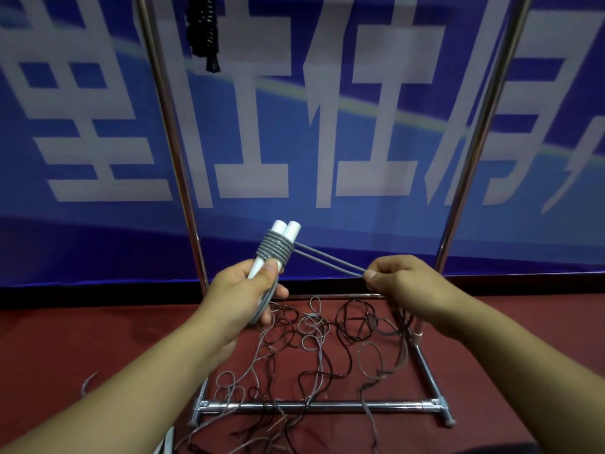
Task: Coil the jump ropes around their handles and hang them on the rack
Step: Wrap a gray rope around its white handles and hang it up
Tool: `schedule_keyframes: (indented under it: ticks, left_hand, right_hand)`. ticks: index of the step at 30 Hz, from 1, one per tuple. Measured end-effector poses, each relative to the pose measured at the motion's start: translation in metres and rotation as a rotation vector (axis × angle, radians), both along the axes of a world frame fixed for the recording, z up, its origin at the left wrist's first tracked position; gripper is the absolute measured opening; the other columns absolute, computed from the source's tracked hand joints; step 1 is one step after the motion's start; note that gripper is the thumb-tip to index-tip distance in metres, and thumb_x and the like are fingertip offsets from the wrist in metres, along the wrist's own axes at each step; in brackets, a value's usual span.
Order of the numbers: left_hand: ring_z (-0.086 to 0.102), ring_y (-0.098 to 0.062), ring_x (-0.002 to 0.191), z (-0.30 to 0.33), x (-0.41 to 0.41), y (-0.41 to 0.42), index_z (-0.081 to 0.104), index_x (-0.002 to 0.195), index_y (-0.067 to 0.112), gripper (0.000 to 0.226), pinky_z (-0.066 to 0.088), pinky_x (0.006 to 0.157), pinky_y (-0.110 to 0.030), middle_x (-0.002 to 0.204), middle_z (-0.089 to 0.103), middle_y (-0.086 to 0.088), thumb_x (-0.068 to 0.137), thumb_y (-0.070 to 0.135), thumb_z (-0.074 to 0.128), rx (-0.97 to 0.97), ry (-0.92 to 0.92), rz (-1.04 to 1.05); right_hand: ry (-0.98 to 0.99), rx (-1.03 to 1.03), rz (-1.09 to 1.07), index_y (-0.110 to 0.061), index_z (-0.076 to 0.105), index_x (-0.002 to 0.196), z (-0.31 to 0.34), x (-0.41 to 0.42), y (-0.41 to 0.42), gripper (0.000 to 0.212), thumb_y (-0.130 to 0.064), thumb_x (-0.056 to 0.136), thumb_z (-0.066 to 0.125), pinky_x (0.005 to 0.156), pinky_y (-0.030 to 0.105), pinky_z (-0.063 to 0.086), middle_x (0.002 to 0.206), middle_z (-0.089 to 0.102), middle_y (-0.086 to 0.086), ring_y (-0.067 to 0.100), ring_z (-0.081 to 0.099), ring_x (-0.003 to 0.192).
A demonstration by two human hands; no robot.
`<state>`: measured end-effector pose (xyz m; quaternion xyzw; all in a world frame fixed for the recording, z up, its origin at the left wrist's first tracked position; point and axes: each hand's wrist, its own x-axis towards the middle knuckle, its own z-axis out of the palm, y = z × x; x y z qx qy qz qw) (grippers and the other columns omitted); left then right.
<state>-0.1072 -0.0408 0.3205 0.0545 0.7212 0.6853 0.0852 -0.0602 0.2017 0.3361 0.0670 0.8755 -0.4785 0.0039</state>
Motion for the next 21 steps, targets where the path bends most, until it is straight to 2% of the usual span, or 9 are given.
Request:
schedule_keyframes:
  ticks: [3,5,7,10,12,14,17,21]
  left_hand:
    - [0.049,-0.011,0.04,-0.004,-0.002,-0.001,0.068,0.103,0.013,0.021,0.041,0.04,-0.022,0.071,0.071,0.0,0.101,0.031,0.056,-0.103,0.02,0.026]
    - [0.051,-0.011,0.041,-0.008,-0.005,-0.001,0.067,0.101,0.016,0.02,0.041,0.04,-0.023,0.075,0.073,-0.003,0.102,0.031,0.055,-0.205,0.056,0.022]
    - [0.051,-0.012,0.041,-0.012,-0.007,-0.001,0.067,0.102,0.017,0.018,0.04,0.039,-0.022,0.077,0.074,-0.004,0.102,0.031,0.054,-0.254,0.065,0.016]
    - [0.05,-0.013,0.04,-0.017,-0.009,0.0,0.066,0.102,0.018,0.017,0.039,0.04,-0.022,0.075,0.073,-0.004,0.102,0.031,0.054,-0.283,0.06,0.011]
    - [0.048,-0.012,0.037,-0.019,-0.01,0.001,0.065,0.1,0.016,0.019,0.037,0.04,-0.02,0.068,0.07,-0.002,0.103,0.031,0.053,-0.336,0.071,0.008]
    - [0.046,-0.012,0.035,-0.021,-0.011,0.002,0.063,0.097,0.012,0.025,0.035,0.039,-0.018,0.061,0.064,0.0,0.103,0.033,0.051,-0.388,0.076,0.001]
    - [0.043,-0.01,0.033,-0.019,-0.011,0.006,0.062,0.097,0.013,0.026,0.034,0.038,-0.017,0.06,0.059,-0.003,0.103,0.035,0.049,-0.429,0.092,-0.011]
    - [0.04,-0.008,0.035,-0.012,-0.009,0.012,0.064,0.1,0.011,0.032,0.034,0.041,-0.02,0.057,0.052,0.001,0.102,0.039,0.049,-0.483,0.126,-0.034]
  right_hand:
    - [0.023,-0.07,0.032,-0.019,0.062,0.069,0.002,0.002,-0.003,0.03,-0.024,0.098,0.056,0.061,0.037,0.031,0.066,0.043,0.004,0.021,0.035,0.064]
    - [0.035,-0.054,0.011,-0.013,0.064,0.071,0.003,0.003,-0.005,0.027,-0.024,0.094,0.058,0.059,0.036,0.03,0.065,0.042,0.005,0.021,0.035,0.063]
    - [0.053,-0.017,-0.002,-0.007,0.064,0.073,0.003,0.004,-0.007,0.028,-0.027,0.093,0.062,0.054,0.029,0.031,0.061,0.042,0.002,0.019,0.036,0.057]
    - [0.106,0.208,0.051,-0.012,0.066,0.073,0.001,0.007,-0.01,0.028,-0.035,0.09,0.07,0.043,0.019,0.035,0.05,0.052,-0.007,0.007,0.044,0.043]
    - [0.123,0.401,0.12,-0.019,0.068,0.073,0.0,0.008,-0.014,0.026,-0.04,0.088,0.072,0.044,0.017,0.041,0.059,0.064,-0.004,0.008,0.057,0.048]
    - [0.139,0.547,0.151,-0.022,0.068,0.075,-0.002,0.008,-0.017,0.025,-0.044,0.088,0.072,0.048,0.019,0.046,0.065,0.068,-0.001,0.012,0.064,0.056]
    - [0.201,0.61,0.122,-0.024,0.07,0.078,-0.002,0.007,-0.017,0.026,-0.048,0.088,0.071,0.058,0.03,0.052,0.066,0.068,-0.003,0.01,0.063,0.061]
    - [0.284,0.566,0.048,-0.03,0.064,0.07,0.003,0.011,-0.012,0.026,-0.047,0.088,0.071,0.052,0.021,0.041,0.061,0.065,-0.005,0.008,0.06,0.056]
